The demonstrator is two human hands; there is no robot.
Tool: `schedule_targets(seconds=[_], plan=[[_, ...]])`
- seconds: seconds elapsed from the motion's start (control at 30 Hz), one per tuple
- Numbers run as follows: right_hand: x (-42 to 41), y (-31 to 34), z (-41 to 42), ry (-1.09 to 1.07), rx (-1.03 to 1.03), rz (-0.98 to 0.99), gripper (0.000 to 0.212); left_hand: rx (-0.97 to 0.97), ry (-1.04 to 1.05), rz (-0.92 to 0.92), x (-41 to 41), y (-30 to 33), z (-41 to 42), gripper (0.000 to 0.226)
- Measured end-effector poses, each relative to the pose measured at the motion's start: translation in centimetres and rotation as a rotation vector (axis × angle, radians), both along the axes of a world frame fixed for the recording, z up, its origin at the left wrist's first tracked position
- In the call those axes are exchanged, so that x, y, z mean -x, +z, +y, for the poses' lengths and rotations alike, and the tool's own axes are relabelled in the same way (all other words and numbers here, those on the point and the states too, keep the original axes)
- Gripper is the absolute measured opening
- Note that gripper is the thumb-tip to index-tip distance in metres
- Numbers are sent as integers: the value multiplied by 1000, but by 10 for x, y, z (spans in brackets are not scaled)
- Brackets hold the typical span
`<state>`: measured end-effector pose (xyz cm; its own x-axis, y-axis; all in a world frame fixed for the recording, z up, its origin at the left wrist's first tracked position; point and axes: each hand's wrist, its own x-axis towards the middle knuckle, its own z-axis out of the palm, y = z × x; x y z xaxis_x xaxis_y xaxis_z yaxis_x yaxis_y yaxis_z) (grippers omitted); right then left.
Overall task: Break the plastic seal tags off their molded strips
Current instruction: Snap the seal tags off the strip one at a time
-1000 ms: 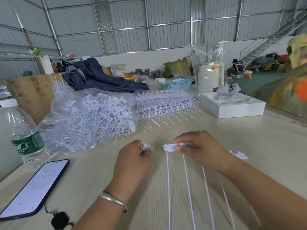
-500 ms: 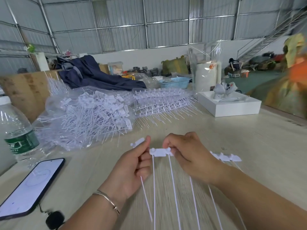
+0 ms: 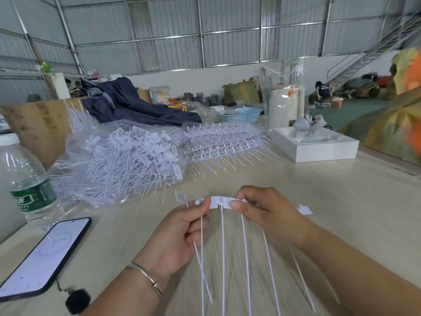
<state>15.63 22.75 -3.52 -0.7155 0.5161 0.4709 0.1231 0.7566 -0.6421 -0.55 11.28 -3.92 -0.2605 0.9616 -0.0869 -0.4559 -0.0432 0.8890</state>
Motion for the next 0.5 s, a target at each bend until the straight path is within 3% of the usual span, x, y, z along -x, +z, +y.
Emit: schedule_targets(seconds=[0.07,0.13,0.27,0.4,0.5], plan=[[1,1,-1,88,173,57,39,-23,-67,-48,0,-1,0,14],[2,2,-2,145,208,91,40,-35,-131,-88,0,-1,-1,18],[2,0,-4,214,223,59,25,-33,-282,-145,-2,-2,-3,53],[6,-4,-8,235,246,25,22,23,-395,-116,-5,-4,-2,45],[6,-6,-7,191,236,-1,28,62,-350,-15,-4,-6,-1,31]])
